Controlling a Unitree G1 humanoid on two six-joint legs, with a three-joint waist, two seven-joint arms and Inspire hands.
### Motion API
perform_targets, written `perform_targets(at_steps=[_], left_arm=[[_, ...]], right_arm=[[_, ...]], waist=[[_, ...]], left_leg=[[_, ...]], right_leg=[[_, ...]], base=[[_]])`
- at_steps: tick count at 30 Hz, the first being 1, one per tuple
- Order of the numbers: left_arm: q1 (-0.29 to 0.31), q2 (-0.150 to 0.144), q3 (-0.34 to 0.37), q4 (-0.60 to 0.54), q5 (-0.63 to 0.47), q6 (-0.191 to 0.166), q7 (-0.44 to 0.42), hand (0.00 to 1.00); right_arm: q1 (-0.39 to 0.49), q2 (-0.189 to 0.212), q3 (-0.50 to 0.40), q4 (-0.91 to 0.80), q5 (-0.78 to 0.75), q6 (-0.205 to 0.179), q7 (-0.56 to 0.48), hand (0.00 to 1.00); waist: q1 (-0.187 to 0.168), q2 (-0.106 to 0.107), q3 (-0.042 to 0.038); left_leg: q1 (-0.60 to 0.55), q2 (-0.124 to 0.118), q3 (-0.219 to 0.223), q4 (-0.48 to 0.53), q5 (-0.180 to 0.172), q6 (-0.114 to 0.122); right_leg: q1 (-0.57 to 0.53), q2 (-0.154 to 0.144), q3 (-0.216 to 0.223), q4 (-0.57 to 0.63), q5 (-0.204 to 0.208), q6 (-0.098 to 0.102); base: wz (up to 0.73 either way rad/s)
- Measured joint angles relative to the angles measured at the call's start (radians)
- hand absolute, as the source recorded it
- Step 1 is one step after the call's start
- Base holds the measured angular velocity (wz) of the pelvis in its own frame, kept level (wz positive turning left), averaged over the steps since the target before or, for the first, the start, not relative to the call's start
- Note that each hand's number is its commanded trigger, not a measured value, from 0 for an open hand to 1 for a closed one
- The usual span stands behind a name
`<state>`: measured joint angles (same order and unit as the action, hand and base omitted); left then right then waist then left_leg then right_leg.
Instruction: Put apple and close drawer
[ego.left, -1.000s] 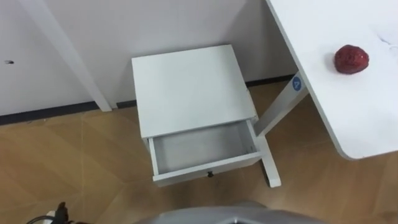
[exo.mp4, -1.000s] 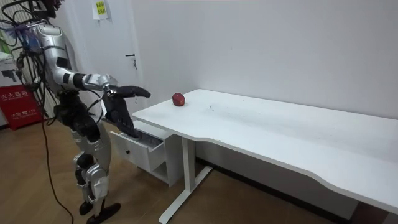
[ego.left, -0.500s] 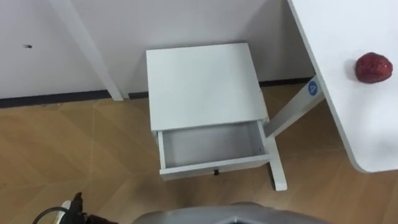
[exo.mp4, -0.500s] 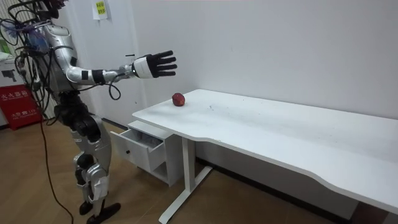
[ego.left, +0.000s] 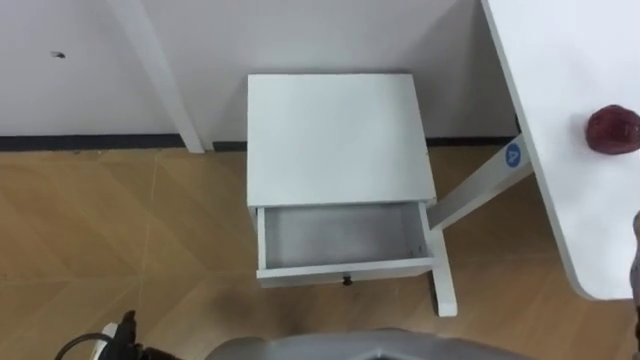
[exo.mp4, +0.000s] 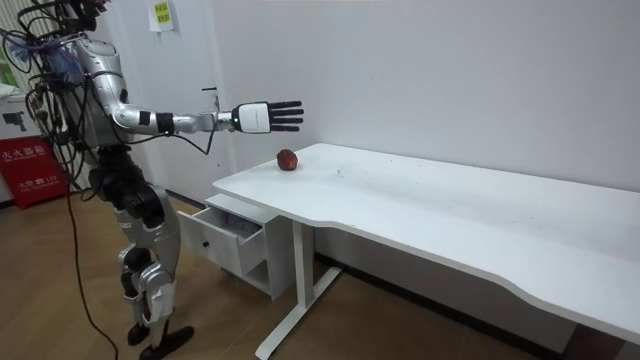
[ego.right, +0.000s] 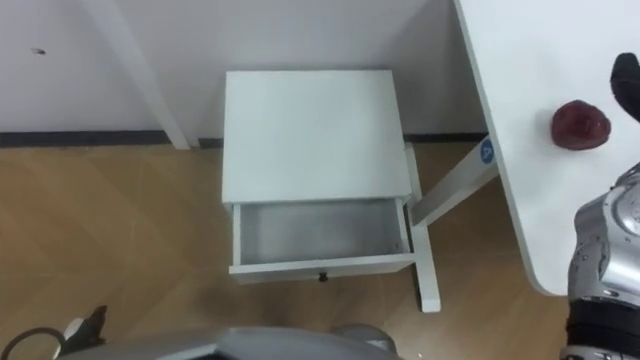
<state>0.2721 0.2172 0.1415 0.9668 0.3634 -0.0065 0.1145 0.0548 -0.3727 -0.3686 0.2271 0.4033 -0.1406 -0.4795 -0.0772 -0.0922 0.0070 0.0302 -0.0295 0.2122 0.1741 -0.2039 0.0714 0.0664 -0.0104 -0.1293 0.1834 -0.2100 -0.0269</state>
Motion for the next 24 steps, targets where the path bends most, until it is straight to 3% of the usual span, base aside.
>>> perform_targets(at_steps=[8, 16, 24], left_arm=[[0.006, 0.015, 0.000, -0.005, 0.003, -0.002, -0.002, 0.00], [0.027, 0.026, 0.003, -0.005, 0.004, 0.001, -0.030, 0.00], [0.030, 0.025, 0.004, 0.005, 0.025, 0.001, -0.041, 0.00]], right_arm=[[0.003, -0.003, 0.005, 0.119, -0.062, 0.000, 0.099, 0.00], [0.004, -0.007, 0.033, 0.231, -0.095, 0.011, 0.152, 0.00], [0.004, -0.007, 0.034, 0.327, -0.100, 0.010, 0.179, 0.00]], waist=[[0.000, 0.000, -0.0025], [0.000, 0.022, -0.0114], [0.005, 0.024, -0.0048]], left_leg=[[0.001, 0.000, -0.006, 0.013, 0.000, 0.000], [0.007, 0.001, -0.007, 0.013, 0.000, 0.000], [0.017, 0.001, -0.006, 0.007, 0.000, 0.000]], right_leg=[[0.009, -0.001, -0.010, 0.001, 0.000, 0.000], [0.008, -0.001, -0.010, 0.003, 0.001, -0.002], [0.017, -0.001, -0.010, 0.001, 0.001, -0.002]], base=[[0.02], [0.00], [0.00]])
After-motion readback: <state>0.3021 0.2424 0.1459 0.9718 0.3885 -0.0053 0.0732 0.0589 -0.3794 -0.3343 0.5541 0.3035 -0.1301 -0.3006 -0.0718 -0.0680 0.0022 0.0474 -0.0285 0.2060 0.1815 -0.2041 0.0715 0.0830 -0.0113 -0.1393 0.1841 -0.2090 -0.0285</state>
